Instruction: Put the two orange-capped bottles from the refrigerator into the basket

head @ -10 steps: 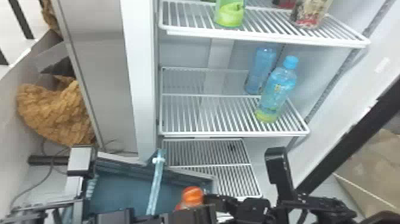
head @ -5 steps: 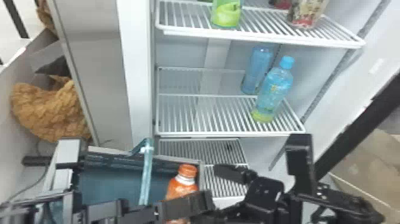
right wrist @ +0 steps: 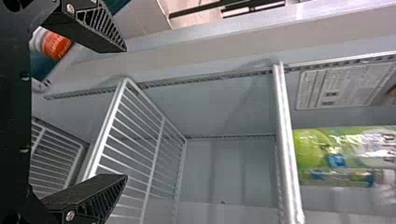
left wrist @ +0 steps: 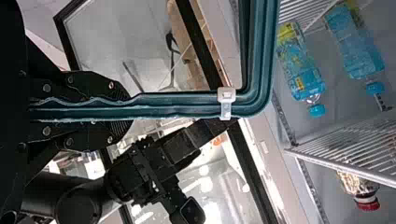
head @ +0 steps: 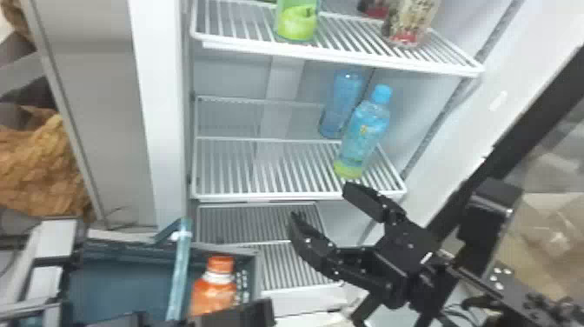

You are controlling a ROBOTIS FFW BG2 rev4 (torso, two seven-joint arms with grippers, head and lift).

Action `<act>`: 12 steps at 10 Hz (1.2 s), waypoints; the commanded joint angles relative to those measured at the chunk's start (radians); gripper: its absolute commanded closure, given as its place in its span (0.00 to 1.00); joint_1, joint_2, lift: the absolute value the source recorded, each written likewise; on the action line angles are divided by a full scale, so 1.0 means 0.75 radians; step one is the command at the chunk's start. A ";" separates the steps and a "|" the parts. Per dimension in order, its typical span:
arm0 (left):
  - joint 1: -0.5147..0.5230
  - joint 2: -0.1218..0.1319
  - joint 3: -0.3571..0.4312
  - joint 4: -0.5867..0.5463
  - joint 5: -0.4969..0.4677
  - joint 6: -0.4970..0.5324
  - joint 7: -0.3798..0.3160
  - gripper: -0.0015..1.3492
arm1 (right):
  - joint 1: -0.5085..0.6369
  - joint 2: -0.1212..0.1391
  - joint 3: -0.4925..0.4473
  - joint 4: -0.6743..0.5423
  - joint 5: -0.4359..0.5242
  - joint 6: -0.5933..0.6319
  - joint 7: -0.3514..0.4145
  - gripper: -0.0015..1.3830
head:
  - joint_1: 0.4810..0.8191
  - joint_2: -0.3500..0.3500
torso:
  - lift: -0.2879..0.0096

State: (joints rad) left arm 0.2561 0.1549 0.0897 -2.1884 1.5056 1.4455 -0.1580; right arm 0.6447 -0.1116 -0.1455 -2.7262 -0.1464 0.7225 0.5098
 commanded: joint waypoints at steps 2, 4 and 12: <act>-0.001 0.000 0.000 0.000 0.003 0.000 0.000 0.84 | 0.044 0.014 -0.016 -0.006 0.014 -0.116 -0.031 0.08 | 0.63 0.04 | 0.00; 0.002 0.000 0.000 0.000 0.003 0.000 0.000 0.84 | 0.132 0.042 -0.043 -0.006 0.017 -0.348 -0.142 0.08 | 0.63 0.01 | 0.00; 0.005 0.000 0.005 -0.006 0.003 0.000 -0.002 0.84 | 0.269 0.089 -0.048 0.197 0.014 -1.026 -0.418 0.08 | 0.63 0.00 | 0.00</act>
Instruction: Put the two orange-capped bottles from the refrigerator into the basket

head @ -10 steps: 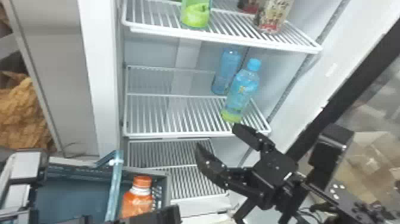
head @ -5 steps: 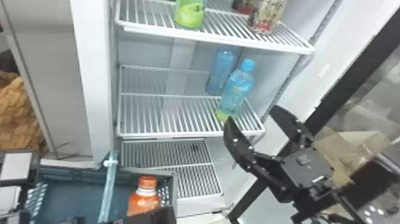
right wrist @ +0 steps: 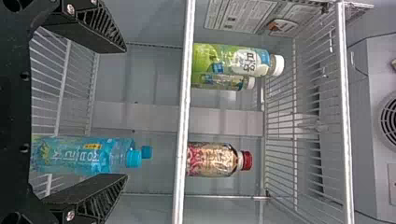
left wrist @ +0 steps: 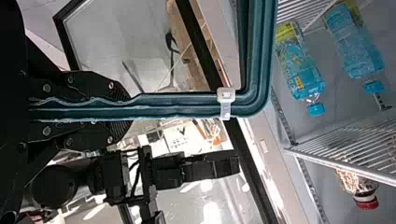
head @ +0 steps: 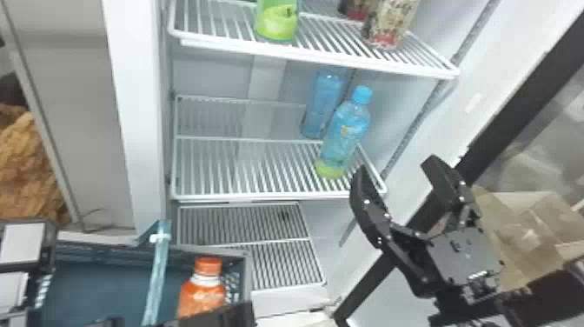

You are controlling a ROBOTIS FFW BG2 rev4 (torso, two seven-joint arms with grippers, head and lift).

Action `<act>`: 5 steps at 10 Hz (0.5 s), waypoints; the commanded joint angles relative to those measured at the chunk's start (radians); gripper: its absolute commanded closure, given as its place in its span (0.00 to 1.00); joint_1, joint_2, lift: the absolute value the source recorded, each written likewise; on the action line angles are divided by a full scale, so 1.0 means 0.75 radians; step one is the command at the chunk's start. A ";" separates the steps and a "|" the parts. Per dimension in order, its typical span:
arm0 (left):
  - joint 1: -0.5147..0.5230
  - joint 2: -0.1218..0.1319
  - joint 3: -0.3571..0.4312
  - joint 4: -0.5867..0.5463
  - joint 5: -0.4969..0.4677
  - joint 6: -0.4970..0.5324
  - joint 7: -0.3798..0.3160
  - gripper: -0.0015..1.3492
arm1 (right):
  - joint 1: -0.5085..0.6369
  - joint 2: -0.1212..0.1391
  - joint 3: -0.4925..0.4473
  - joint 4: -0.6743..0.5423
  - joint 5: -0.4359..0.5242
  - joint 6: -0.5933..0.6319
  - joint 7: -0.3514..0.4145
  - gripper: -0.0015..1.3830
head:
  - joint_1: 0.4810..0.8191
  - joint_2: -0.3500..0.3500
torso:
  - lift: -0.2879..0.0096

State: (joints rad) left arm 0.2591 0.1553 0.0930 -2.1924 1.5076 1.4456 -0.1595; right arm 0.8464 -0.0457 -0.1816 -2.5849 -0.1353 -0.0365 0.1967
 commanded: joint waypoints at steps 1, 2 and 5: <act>0.005 0.000 0.001 -0.004 0.000 0.000 0.000 0.84 | 0.004 0.002 0.000 0.006 0.000 -0.014 0.002 0.08 | 0.63 0.00 | 0.00; 0.001 0.000 0.009 -0.017 0.003 0.000 -0.002 0.84 | -0.013 0.006 0.006 0.009 -0.006 -0.014 0.000 0.08 | 0.63 0.00 | 0.00; 0.005 -0.013 0.012 -0.020 0.005 0.000 -0.006 0.84 | -0.036 0.004 0.040 0.055 -0.027 -0.046 0.000 0.08 | 0.63 0.00 | 0.00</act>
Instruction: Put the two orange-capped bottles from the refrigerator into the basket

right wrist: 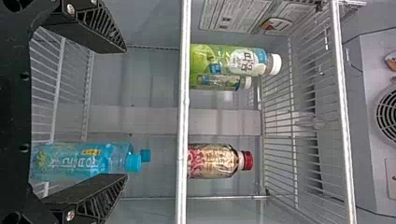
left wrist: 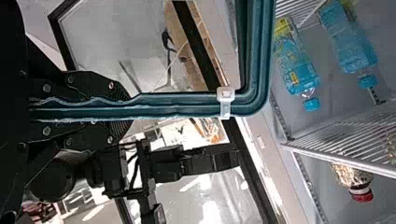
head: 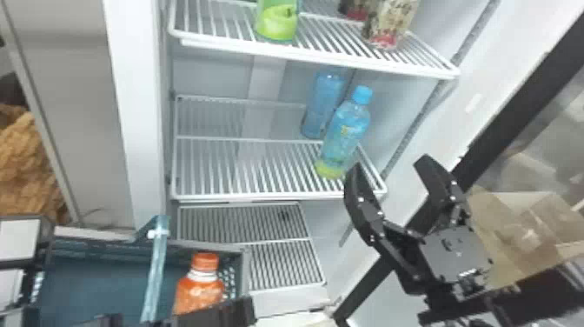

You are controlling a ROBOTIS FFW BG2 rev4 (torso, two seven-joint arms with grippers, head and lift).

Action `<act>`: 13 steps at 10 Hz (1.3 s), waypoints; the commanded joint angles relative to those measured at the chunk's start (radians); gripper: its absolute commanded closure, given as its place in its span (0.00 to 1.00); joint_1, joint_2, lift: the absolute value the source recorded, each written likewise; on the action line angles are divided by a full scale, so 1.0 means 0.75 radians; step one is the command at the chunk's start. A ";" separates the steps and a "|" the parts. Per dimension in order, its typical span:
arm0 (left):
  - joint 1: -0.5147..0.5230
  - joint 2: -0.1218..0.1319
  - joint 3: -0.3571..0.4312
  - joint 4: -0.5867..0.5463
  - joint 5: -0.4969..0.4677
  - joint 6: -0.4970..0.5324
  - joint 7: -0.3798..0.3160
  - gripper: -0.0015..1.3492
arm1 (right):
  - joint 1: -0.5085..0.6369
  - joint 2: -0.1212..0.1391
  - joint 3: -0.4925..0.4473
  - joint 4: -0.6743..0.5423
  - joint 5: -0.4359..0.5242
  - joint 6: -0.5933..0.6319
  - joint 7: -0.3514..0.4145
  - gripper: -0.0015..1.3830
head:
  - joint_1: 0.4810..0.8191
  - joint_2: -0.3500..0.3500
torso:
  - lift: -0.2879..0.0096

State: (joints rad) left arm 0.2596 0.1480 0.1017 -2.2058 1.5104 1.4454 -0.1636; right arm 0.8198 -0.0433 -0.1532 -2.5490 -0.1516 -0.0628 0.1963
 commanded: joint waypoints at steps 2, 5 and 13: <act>0.030 -0.003 -0.003 -0.012 -0.006 -0.013 -0.001 0.84 | -0.013 0.004 0.005 0.049 -0.034 -0.077 -0.004 0.08 | 0.63 0.00 | 0.00; 0.024 0.001 -0.019 -0.039 -0.004 -0.013 -0.001 0.84 | -0.033 0.002 0.024 0.098 -0.050 -0.132 -0.014 0.08 | 0.63 0.00 | 0.00; 0.046 0.015 -0.077 -0.081 -0.012 -0.029 0.003 0.84 | -0.039 0.007 0.047 0.180 -0.082 -0.263 -0.051 0.08 | 0.63 0.00 | 0.00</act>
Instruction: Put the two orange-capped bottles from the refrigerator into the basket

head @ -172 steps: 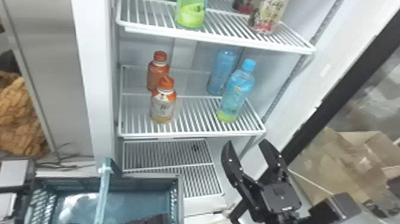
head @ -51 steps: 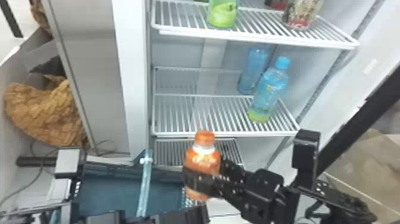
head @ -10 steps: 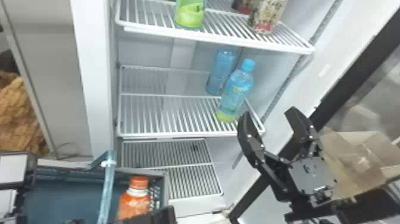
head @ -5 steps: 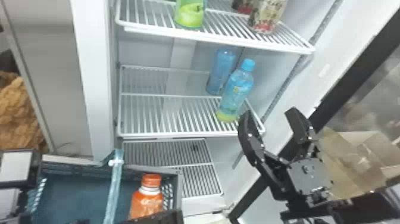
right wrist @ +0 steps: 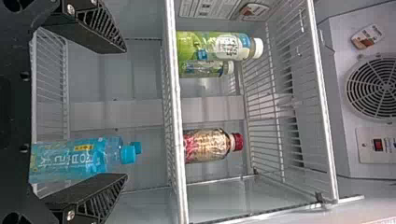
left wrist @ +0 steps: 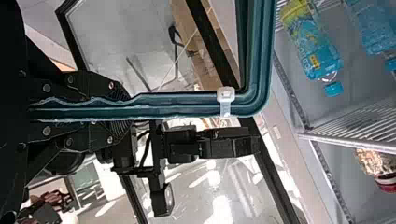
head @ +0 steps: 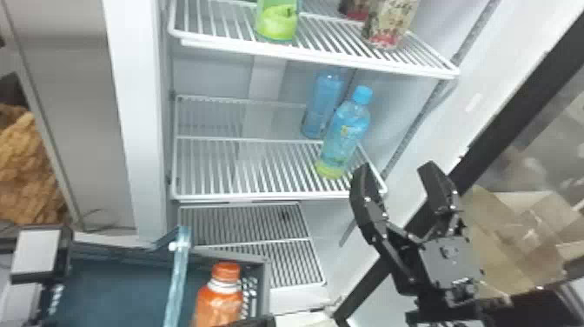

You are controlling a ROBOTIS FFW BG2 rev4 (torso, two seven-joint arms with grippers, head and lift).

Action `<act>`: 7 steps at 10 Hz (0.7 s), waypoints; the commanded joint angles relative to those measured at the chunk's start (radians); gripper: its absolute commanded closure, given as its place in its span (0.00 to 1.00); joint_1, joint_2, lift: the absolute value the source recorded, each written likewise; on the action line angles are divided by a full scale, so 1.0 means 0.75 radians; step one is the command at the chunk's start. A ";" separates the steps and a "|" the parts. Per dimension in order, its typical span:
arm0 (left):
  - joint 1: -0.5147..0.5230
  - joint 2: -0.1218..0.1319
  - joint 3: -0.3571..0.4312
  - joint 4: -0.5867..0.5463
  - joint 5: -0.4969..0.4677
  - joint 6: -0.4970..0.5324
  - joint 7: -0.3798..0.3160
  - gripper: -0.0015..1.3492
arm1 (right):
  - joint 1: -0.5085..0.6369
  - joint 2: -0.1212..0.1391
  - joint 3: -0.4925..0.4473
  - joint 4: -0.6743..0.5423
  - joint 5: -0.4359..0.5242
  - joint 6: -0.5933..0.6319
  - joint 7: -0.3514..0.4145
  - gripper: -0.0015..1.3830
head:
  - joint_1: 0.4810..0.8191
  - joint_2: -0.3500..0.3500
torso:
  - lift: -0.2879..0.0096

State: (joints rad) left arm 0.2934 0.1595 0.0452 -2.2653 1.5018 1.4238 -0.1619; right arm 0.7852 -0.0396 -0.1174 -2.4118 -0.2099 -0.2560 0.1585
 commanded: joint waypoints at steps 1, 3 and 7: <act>0.005 0.000 -0.002 -0.012 0.000 0.000 0.001 0.84 | 0.010 0.002 0.000 -0.012 0.001 -0.006 -0.003 0.08 | 0.63 0.00 | 0.00; 0.005 0.000 -0.002 -0.031 0.000 -0.007 0.001 0.84 | 0.010 0.004 -0.006 -0.009 -0.002 -0.009 -0.003 0.08 | 0.63 0.00 | 0.00; 0.001 0.000 -0.018 -0.034 0.005 -0.020 0.001 0.84 | 0.000 0.004 -0.006 -0.006 0.003 -0.035 -0.005 0.08 | 0.63 0.00 | 0.00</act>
State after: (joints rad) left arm 0.2942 0.1588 0.0327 -2.2893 1.5037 1.4115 -0.1606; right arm 0.7856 -0.0368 -0.1224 -2.4163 -0.2081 -0.2767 0.1560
